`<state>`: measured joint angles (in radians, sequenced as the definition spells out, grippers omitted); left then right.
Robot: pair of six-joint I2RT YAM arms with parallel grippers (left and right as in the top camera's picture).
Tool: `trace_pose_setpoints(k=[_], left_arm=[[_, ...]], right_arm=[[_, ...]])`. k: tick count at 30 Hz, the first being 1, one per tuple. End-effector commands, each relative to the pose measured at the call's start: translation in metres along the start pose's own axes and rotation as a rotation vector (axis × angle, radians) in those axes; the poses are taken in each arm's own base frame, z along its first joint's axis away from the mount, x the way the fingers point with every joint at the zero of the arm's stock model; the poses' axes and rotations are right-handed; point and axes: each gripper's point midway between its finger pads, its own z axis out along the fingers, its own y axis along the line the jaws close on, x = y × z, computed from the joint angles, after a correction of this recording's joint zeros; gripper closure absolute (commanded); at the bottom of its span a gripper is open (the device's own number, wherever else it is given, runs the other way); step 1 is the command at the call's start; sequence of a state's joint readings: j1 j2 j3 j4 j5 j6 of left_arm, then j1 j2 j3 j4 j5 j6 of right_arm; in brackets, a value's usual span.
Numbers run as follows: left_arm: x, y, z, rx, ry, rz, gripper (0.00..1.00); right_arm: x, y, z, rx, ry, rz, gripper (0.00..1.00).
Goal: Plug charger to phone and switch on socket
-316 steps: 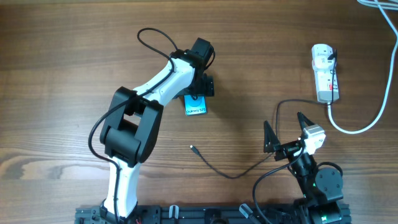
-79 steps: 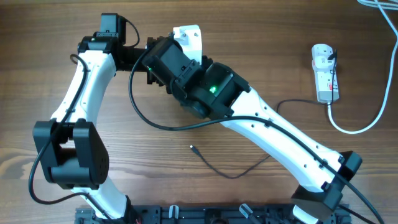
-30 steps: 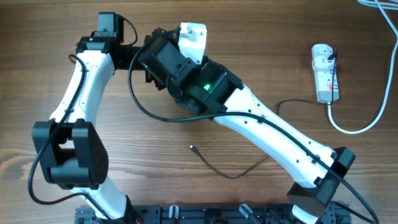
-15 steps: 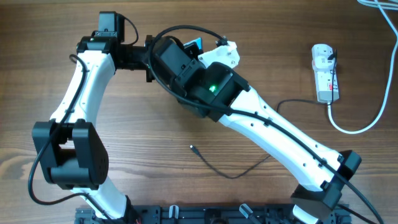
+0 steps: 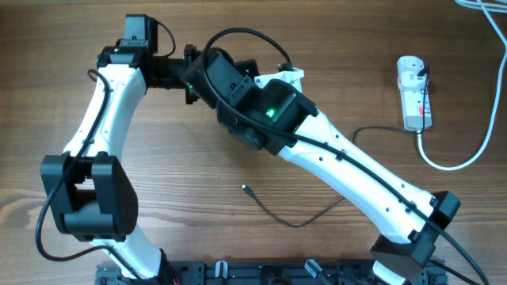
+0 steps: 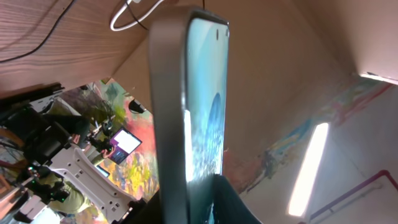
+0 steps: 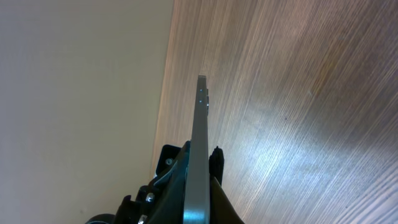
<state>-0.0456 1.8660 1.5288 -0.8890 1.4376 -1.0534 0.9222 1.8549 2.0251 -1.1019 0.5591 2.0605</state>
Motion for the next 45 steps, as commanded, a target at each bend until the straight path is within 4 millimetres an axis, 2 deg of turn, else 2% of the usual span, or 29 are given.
trace_pose_setpoints(k=[1, 2, 3, 7, 8, 10, 11, 12, 14, 15, 16, 19, 22, 24, 25, 28, 32, 33, 36, 39, 42, 45], left_arm=[[0.013, -0.005, 0.000, 0.005, 0.013, 0.023, 0.88], [0.013, -0.005, 0.000, 0.005, 0.013, 0.023, 0.90], [0.013, -0.005, 0.000, 0.005, 0.013, 0.023, 0.96], [0.013, -0.005, 0.000, 0.005, 0.013, 0.023, 0.96], [0.013, -0.005, 0.000, 0.005, 0.013, 0.023, 0.96], [0.013, -0.005, 0.000, 0.005, 0.013, 0.024, 0.96], [0.013, -0.005, 0.000, 0.005, 0.012, 0.024, 0.96], [0.013, -0.005, 0.000, 0.005, 0.011, 0.025, 0.96], [0.010, -0.005, 0.000, 0.001, 0.000, 0.030, 0.96], [0.007, -0.006, -0.001, -0.001, -0.016, 0.050, 0.96], [0.006, -0.007, -0.001, -0.002, -0.022, 0.065, 0.96], [-0.004, -0.009, -0.001, -0.014, -0.071, 0.115, 0.96], [-0.021, -0.007, -0.003, -0.048, -0.166, 0.156, 0.96], [-0.033, -0.009, -0.006, -0.070, -0.225, 0.276, 0.96], [-0.038, -0.010, -0.007, -0.085, -0.251, 0.346, 0.96], [-0.052, -0.006, -0.011, -0.130, -0.328, 0.403, 0.96], [-0.064, -0.003, -0.017, -0.178, -0.397, 0.463, 0.96], [-0.068, -0.002, -0.019, -0.192, -0.418, 0.468, 0.96], [-0.068, -0.002, -0.018, -0.194, -0.416, 0.481, 0.96], [-0.057, -0.005, -0.013, -0.159, -0.352, 0.479, 0.96], [-0.039, -0.010, -0.007, -0.096, -0.255, 0.414, 0.96], [-0.021, -0.014, -0.003, -0.040, -0.158, 0.321, 0.96]], right_arm=[[-0.008, 0.020, -0.019, -0.071, 0.008, 0.054, 0.91], [-0.008, 0.020, -0.019, -0.071, 0.008, 0.054, 0.91], [-0.009, 0.020, -0.019, -0.072, 0.008, 0.054, 0.91], [-0.010, 0.018, -0.019, -0.064, 0.002, 0.045, 0.85], [-0.012, 0.017, -0.019, -0.063, -0.012, 0.040, 0.78], [-0.028, 0.018, -0.021, -0.080, -0.096, -0.007, 0.57], [-0.036, 0.022, -0.023, -0.096, -0.141, -0.071, 0.51], [-0.047, 0.028, -0.028, -0.115, -0.200, -0.180, 0.36], [-0.060, 0.036, -0.041, -0.127, -0.261, -0.375, 0.13], [-0.064, 0.039, -0.049, -0.128, -0.255, -0.467, 0.07], [-0.065, 0.040, -0.054, -0.128, -0.241, -0.524, 0.07], [-0.065, 0.043, -0.076, -0.138, -0.164, -0.845, 0.00], [-0.058, 0.030, -0.089, -0.147, 0.016, -1.112, 0.00], [-0.060, 0.009, -0.092, -0.109, 0.152, -1.243, 0.00], [-0.068, -0.008, -0.089, -0.046, 0.206, -1.313, 0.00], [-0.088, -0.046, -0.077, 0.146, 0.251, -1.366, 0.00], [-0.060, -0.105, -0.063, 0.273, 0.514, -1.380, 0.01], [-0.054, -0.120, -0.058, 0.301, 0.563, -1.379, 0.04], [-0.045, -0.157, -0.037, 0.369, 0.630, -1.421, 0.19], [-0.041, -0.183, -0.021, 0.413, 0.664, -1.419, 0.22], [-0.043, -0.193, -0.012, 0.441, 0.643, -1.398, 0.24], [-0.067, -0.193, -0.001, 0.531, 0.453, -1.309, 0.24]])
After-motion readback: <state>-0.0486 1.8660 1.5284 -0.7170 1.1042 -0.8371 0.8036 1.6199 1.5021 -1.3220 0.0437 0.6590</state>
